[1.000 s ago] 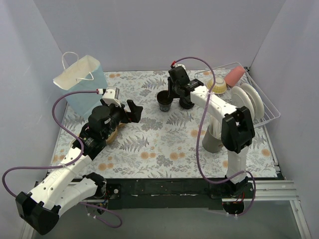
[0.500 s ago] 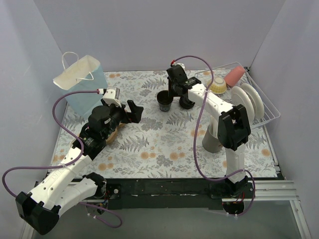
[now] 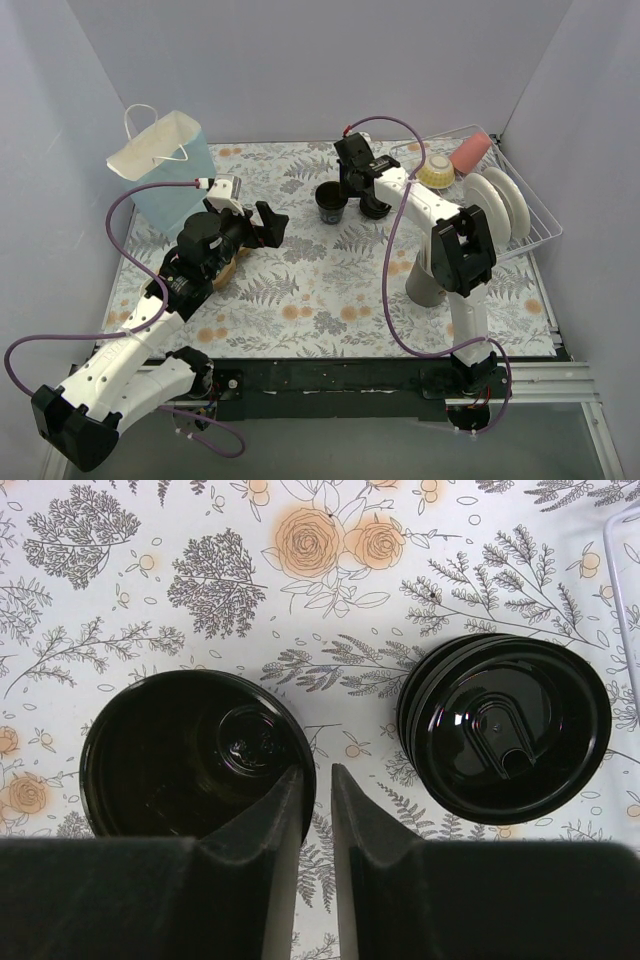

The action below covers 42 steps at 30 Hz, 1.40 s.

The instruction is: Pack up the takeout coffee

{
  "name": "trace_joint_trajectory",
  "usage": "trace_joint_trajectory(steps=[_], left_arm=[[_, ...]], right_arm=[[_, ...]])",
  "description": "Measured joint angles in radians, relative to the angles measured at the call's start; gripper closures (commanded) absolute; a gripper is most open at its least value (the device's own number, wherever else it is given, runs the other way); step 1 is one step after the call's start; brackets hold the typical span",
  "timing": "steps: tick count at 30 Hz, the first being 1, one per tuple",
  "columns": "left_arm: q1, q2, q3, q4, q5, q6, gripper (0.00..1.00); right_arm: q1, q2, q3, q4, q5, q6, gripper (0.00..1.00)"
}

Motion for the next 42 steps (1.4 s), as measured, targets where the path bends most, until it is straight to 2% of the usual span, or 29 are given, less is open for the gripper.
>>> trace_joint_trajectory(steps=[6,16,27,36,42], left_arm=[[0.000,0.000,0.000,0.000,0.008,0.000,0.02],[0.000,0.002,0.000,0.000,0.015,0.000,0.02],[0.000,0.003,0.000,0.000,0.034,0.000,0.02],[0.000,0.007,0.000,0.001,0.042,0.001,0.02],[0.000,0.008,0.000,0.001,0.042,0.003,0.02]], right_arm=[[0.000,0.000,0.000,0.001,0.000,0.000,0.85],[0.000,0.000,0.003,-0.001,0.000,-0.001,0.87],[0.000,0.000,0.026,-0.010,0.000,-0.001,0.82],[-0.006,0.000,0.045,-0.026,-0.003,0.000,0.82],[-0.006,0.000,0.046,-0.031,-0.003,0.000,0.75]])
